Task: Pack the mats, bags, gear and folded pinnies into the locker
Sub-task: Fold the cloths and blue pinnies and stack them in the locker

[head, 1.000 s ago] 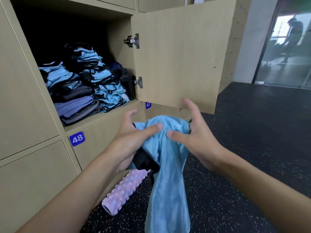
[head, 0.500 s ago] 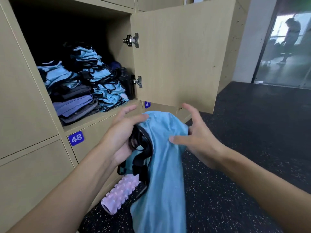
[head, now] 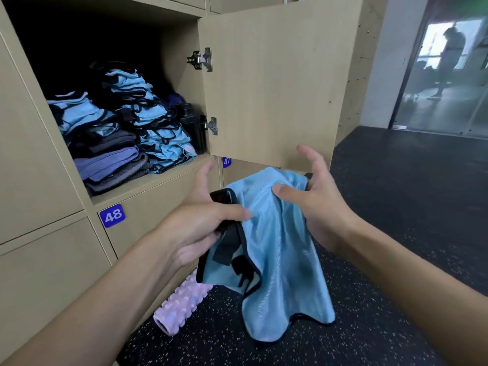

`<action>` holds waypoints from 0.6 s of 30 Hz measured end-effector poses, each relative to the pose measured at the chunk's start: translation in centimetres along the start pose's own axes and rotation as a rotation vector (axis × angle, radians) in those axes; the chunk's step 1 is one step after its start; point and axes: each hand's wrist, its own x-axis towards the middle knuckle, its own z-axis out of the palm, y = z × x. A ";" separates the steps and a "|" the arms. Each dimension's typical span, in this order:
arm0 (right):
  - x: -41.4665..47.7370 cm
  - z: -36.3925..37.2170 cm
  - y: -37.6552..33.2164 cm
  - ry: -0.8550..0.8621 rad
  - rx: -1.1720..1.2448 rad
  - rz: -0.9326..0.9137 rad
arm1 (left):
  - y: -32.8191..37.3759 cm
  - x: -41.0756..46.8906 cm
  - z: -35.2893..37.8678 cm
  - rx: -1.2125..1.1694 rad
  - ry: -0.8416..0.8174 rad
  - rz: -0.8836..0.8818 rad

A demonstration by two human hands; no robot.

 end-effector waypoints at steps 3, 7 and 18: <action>0.2 -0.1 0.3 0.053 -0.030 -0.021 | 0.5 0.2 -0.2 0.044 0.083 0.013; 0.4 0.0 0.5 0.089 -0.108 -0.022 | 0.2 0.6 -0.3 -0.027 0.178 0.035; 0.3 -1.4 -0.4 0.059 -0.123 0.106 | 0.2 0.8 -1.2 0.051 0.123 0.056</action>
